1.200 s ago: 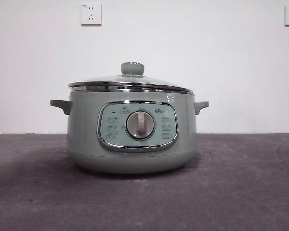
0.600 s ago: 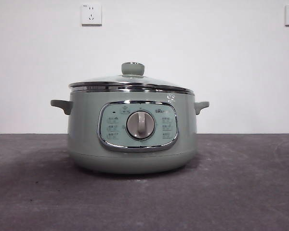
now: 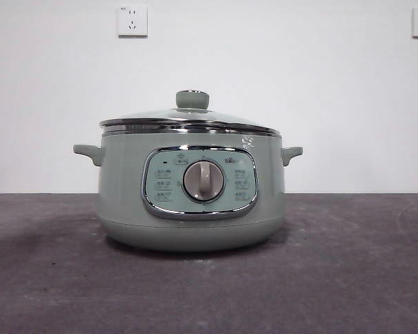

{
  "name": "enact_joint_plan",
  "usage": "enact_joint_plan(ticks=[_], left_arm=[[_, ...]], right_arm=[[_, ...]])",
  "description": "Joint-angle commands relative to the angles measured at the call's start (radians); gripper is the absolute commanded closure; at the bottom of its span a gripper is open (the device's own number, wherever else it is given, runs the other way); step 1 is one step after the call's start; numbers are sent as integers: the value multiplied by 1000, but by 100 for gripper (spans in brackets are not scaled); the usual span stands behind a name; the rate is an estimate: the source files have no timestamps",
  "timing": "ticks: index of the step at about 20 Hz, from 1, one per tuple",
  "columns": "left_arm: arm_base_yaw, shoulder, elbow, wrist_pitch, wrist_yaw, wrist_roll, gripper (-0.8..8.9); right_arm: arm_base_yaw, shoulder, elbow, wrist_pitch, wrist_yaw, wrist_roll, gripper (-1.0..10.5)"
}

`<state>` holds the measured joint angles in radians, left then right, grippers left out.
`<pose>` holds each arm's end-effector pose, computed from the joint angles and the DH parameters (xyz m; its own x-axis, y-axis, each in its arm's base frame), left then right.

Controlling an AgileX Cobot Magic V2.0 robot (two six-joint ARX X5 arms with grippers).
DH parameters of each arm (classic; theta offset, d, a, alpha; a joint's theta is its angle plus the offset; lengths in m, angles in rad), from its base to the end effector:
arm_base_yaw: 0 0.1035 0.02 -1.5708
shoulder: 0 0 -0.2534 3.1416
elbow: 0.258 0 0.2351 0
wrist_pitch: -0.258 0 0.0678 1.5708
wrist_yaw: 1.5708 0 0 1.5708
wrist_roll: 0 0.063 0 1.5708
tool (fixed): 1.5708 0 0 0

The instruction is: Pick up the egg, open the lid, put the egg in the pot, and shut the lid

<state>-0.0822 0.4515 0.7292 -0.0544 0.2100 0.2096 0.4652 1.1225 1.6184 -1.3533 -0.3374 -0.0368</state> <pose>0.1189 -0.0230 0.3627 0.9334 -0.2861 0.2166 0.2308 0.9409 0.2481 0.1380 0.0926 0.3966 0.4034 0.5729 -0.7135 -0.6414 0.7332 0.2261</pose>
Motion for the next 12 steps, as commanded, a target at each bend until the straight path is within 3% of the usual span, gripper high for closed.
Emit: enact_joint_plan(ticks=[1, 7, 12], left_arm=[[32, -94, -186, 27, -2, 11, 817], [70, -323, -543, 30, -9, -34, 817], [71, -414, -683, 16, -26, -58, 817]], right_arm=[[0, -2, -3, -16, 3, 9, 946], [0, -3, -3, -16, 3, 9, 946], [0, -3, -3, -16, 3, 9, 946]])
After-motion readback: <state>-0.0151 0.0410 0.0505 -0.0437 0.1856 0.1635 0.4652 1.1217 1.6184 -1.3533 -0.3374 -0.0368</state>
